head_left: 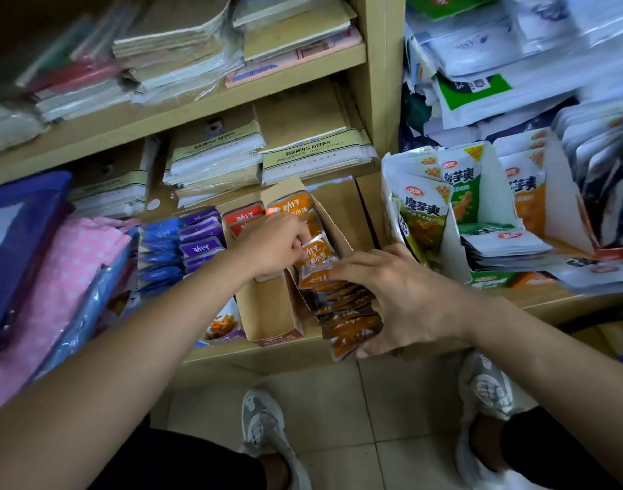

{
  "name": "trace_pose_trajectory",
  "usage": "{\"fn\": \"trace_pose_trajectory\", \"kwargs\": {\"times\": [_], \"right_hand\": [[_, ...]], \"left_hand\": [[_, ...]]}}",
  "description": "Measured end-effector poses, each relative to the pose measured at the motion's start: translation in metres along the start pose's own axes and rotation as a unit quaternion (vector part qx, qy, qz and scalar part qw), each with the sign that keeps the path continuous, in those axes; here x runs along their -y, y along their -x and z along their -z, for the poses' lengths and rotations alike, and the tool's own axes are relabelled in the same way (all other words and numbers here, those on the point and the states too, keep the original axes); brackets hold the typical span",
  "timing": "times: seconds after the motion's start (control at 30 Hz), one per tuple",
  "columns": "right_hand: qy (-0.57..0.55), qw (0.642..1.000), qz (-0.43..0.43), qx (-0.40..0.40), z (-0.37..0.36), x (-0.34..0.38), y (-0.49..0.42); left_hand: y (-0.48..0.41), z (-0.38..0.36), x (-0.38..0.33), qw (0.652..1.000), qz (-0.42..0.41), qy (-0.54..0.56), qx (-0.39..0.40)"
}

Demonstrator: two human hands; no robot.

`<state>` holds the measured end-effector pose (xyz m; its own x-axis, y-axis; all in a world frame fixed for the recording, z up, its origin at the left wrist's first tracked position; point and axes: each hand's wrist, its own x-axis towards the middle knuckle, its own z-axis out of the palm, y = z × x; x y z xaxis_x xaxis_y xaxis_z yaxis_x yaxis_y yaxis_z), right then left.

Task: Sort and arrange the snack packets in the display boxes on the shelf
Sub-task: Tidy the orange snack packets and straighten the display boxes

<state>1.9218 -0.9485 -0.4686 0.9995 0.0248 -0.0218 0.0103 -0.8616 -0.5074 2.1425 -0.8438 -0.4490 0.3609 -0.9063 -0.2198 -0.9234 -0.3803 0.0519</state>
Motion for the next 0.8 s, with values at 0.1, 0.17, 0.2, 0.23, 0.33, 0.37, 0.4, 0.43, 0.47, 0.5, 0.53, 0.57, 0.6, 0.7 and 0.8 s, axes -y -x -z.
{"fn": "trace_pose_trajectory", "kwargs": {"times": [0.1,0.17,0.2,0.23,0.33,0.37,0.4,0.43,0.47,0.5,0.53,0.57,0.6,0.7,0.8], "right_hand": [[-0.011,1.0,-0.001,-0.008,0.0,-0.001,0.0],[-0.021,1.0,-0.003,-0.01,0.0,-0.002,0.001],[-0.023,1.0,-0.003,-0.01,-0.001,-0.002,0.002],[-0.026,1.0,-0.003,-0.01,-0.001,-0.002,0.003],[-0.034,0.999,-0.006,-0.013,-0.002,-0.002,0.003],[-0.034,0.999,-0.007,-0.015,-0.003,-0.002,0.004],[-0.035,0.999,-0.009,-0.018,-0.003,-0.002,0.004],[-0.039,0.999,-0.011,-0.023,-0.004,-0.001,0.006],[-0.048,0.998,-0.011,-0.033,-0.004,0.0,0.007],[-0.06,0.997,-0.01,-0.047,-0.004,0.001,0.009],[-0.07,0.996,-0.007,-0.061,-0.004,0.002,0.01],[-0.074,0.995,-0.005,-0.069,-0.004,0.003,0.01],[-0.072,0.995,-0.005,-0.069,-0.003,0.003,0.009],[-0.045,0.998,-0.018,-0.041,-0.001,0.006,0.007],[-0.05,0.998,-0.036,-0.022,0.001,0.008,0.006]], "left_hand": [[0.008,-0.001,0.001,0.999,0.005,0.03,-0.027],[0.015,0.001,0.002,0.995,0.024,0.06,-0.072],[0.019,0.003,0.002,0.99,0.031,0.073,-0.113],[0.023,0.006,0.002,0.982,0.033,0.085,-0.163],[0.034,0.014,0.003,0.954,0.004,0.15,-0.258],[0.037,0.016,0.004,0.953,-0.014,0.168,-0.253],[0.04,0.016,0.004,0.956,-0.033,0.18,-0.228],[0.044,0.015,0.003,0.962,-0.05,0.189,-0.191],[0.047,0.012,0.001,0.967,-0.063,0.193,-0.151],[0.05,0.009,-0.001,0.971,-0.073,0.195,-0.116],[0.053,0.004,-0.002,0.973,-0.079,0.195,-0.092],[0.056,0.001,-0.003,0.974,-0.083,0.197,-0.076],[0.058,-0.003,-0.003,0.973,-0.086,0.204,-0.071],[0.06,-0.009,0.002,0.964,-0.074,0.248,-0.053],[0.061,-0.006,0.01,0.96,-0.059,0.272,-0.042]]}}
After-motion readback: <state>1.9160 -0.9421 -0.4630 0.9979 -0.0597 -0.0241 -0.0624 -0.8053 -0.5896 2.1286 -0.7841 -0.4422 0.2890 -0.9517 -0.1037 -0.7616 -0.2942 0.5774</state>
